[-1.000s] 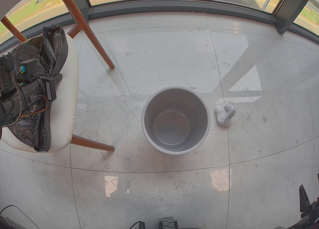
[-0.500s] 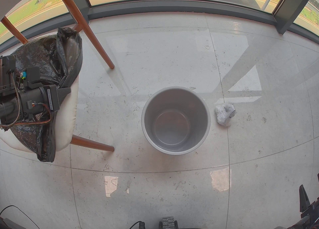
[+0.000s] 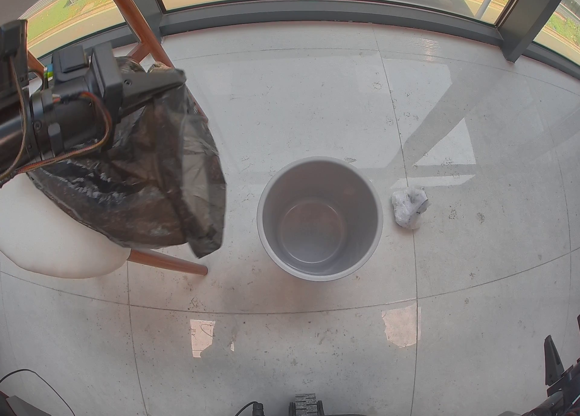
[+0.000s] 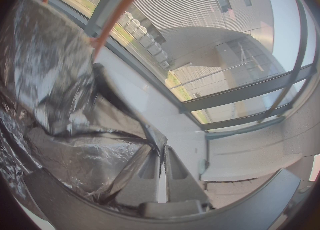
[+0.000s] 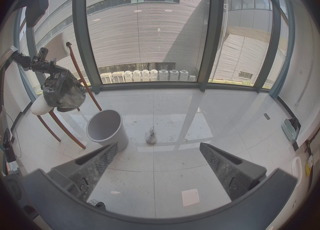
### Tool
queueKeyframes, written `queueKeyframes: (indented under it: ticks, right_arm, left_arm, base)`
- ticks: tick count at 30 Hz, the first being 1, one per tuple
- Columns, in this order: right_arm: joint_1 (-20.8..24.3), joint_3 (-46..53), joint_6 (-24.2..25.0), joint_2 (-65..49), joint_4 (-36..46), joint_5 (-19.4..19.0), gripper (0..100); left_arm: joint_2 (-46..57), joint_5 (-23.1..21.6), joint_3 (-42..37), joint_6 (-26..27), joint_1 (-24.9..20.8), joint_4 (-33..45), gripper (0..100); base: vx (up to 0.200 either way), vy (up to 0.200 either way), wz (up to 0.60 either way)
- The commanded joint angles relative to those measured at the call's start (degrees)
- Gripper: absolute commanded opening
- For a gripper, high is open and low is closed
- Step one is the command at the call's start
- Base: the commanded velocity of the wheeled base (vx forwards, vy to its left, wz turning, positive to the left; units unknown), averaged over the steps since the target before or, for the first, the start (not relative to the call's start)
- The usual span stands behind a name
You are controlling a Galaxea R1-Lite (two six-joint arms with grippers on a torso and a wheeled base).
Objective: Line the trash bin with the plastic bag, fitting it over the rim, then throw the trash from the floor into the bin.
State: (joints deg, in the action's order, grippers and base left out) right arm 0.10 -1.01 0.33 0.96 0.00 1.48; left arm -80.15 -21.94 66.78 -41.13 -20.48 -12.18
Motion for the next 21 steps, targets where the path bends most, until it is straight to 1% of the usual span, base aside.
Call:
queueKeyframes:
  ticks: [1,5,7,8,9,10,11,14,21]
  right_arm:
    - [-0.01,1.01,0.11,-0.70,0.00,0.02,100]
    - [-0.01,1.01,0.29,-0.70,0.00,0.11,100]
    - [-0.01,1.01,0.37,-0.70,-0.09,0.11,100]
    - [-0.01,1.01,0.37,-0.70,-0.09,0.11,100]
    - [-0.01,1.01,0.37,-0.70,0.00,0.11,100]
    - [-0.01,1.01,0.37,-0.70,0.00,0.11,100]
    - [-0.01,1.01,0.37,-0.70,0.00,0.11,100]
    - [-0.01,1.01,0.37,-0.70,0.00,0.11,100]
    - [-0.01,1.01,0.37,-0.70,0.00,0.11,100]
  left_arm:
    - [0.44,-0.73,4.85,-3.52,-9.23,0.05,0]
    - [0.08,-1.00,4.68,-4.13,-10.72,-0.04,0]
    - [0.08,-1.35,5.73,-6.15,-14.06,-0.04,0]
    - [0.08,-1.35,5.73,-6.15,-14.06,-0.04,0]
    - [0.00,-1.35,6.87,-7.65,-16.61,0.05,0]
    - [0.08,-1.35,6.96,-7.65,-16.70,-0.04,0]
    - [0.00,-1.26,7.22,-8.09,-17.84,0.05,0]
    - [-0.35,-1.52,7.40,-8.18,-18.37,-0.04,0]
    - [-2.64,-1.52,8.54,-8.18,-24.08,-0.21,0]
  base:
    - [0.000,0.000,0.00]
    - [0.000,0.000,0.00]
    - [0.000,0.000,0.00]
    - [0.000,0.000,0.00]
    - [0.000,0.000,0.00]
    - [0.000,0.000,0.00]
    - [0.000,0.000,0.00]
    - [0.000,0.000,0.00]
    - [0.000,0.000,0.00]
